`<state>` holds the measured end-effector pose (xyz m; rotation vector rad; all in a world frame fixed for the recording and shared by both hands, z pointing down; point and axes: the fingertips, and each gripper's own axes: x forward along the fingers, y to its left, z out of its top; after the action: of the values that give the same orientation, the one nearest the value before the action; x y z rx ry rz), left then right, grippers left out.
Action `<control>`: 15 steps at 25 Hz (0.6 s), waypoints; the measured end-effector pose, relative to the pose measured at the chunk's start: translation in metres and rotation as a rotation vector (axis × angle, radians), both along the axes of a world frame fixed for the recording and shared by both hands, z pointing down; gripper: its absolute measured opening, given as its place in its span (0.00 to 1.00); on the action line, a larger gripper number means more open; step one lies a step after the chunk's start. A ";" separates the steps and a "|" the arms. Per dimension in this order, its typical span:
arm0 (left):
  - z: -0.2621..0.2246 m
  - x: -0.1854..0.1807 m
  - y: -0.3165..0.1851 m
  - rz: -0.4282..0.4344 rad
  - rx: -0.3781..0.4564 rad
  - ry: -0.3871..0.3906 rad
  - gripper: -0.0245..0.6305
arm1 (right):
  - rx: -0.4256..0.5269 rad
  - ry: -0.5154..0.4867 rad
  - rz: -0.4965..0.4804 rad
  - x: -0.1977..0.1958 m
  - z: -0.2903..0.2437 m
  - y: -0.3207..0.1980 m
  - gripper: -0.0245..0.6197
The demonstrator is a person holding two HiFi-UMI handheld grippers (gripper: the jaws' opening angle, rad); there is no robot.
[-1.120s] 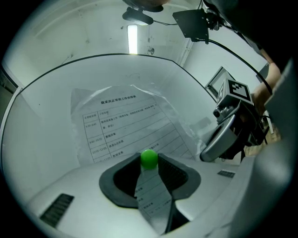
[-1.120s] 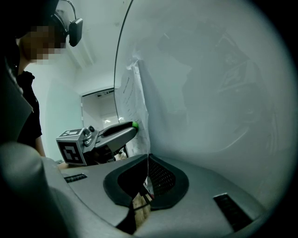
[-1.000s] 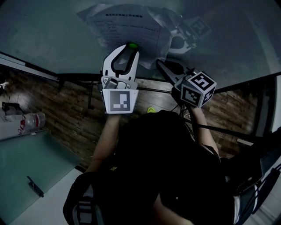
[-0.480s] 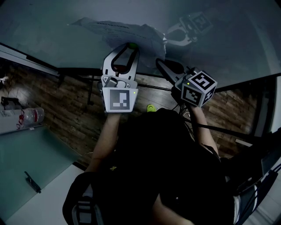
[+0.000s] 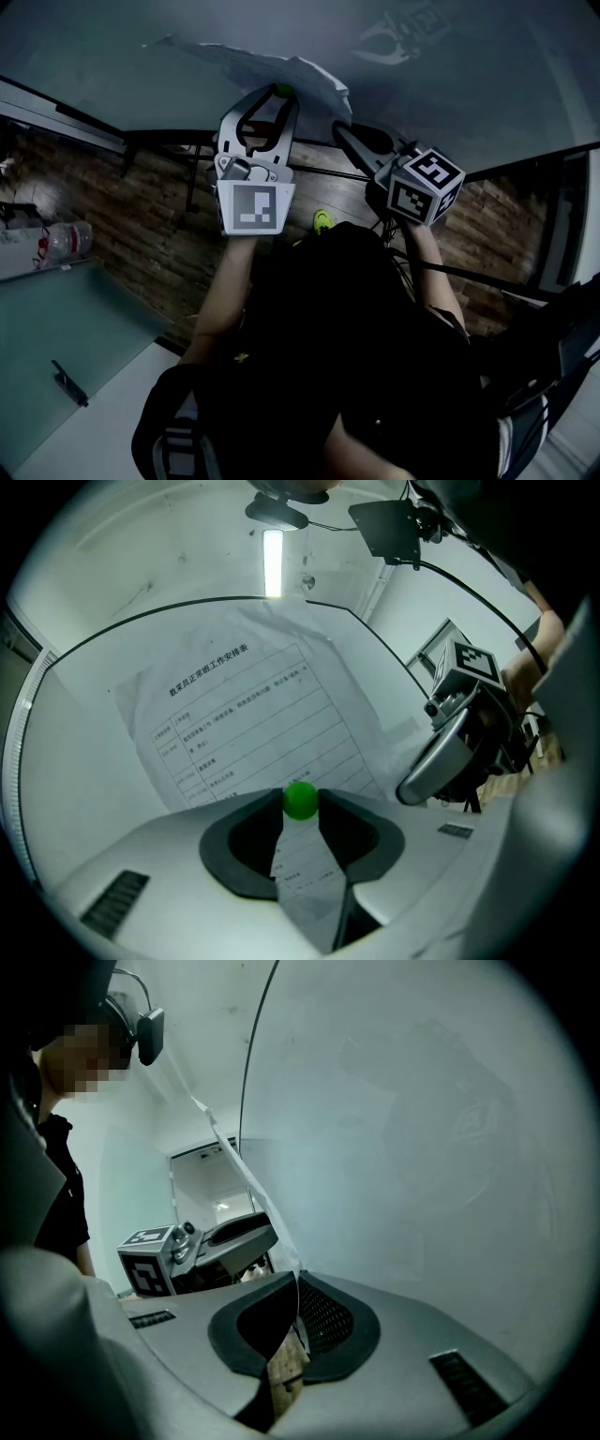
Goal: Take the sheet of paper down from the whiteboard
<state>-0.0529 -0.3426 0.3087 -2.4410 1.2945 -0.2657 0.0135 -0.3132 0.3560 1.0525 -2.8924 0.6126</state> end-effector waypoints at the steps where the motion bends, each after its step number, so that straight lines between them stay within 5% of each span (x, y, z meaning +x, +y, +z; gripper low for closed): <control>1: 0.000 0.001 0.000 -0.001 -0.006 0.001 0.25 | -0.004 0.001 0.001 0.001 0.000 0.000 0.03; 15: -0.004 -0.019 0.020 0.022 -0.040 -0.013 0.25 | -0.023 0.016 0.006 -0.021 -0.006 0.031 0.03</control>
<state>-0.0716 -0.3225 0.3048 -2.4812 1.2675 -0.3036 -0.0070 -0.2825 0.3503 1.0590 -2.8621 0.6334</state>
